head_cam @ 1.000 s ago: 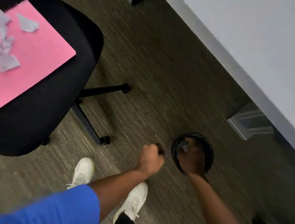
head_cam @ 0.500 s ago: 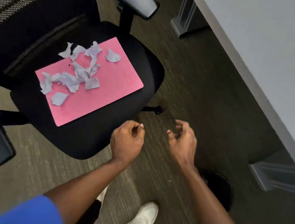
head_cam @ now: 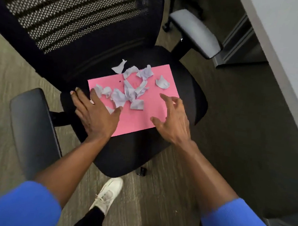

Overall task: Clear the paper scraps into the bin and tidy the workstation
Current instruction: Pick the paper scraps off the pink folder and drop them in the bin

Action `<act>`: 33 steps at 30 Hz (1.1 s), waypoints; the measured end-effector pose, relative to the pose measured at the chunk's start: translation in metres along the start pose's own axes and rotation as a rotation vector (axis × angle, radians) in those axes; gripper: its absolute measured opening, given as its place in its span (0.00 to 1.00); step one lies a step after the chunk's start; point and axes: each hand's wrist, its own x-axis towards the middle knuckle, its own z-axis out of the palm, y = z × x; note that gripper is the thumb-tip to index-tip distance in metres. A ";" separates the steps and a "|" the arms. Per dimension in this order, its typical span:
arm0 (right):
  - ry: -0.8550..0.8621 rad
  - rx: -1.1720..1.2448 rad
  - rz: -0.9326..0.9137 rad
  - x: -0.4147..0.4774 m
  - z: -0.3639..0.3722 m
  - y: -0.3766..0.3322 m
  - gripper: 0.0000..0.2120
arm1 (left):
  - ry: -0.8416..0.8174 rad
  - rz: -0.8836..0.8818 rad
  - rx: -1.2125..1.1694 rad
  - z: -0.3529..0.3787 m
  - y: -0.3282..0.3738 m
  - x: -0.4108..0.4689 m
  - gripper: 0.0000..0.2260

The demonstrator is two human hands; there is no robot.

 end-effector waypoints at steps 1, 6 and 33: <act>-0.042 -0.012 -0.018 0.011 0.002 -0.008 0.44 | -0.034 -0.005 -0.006 0.002 -0.005 0.001 0.51; -0.247 -0.189 -0.133 0.057 0.010 -0.038 0.51 | -0.128 0.016 0.005 0.013 -0.008 -0.003 0.60; -0.152 -0.287 -0.377 0.092 0.058 -0.037 0.19 | 0.027 0.218 -0.004 0.055 -0.002 0.012 0.17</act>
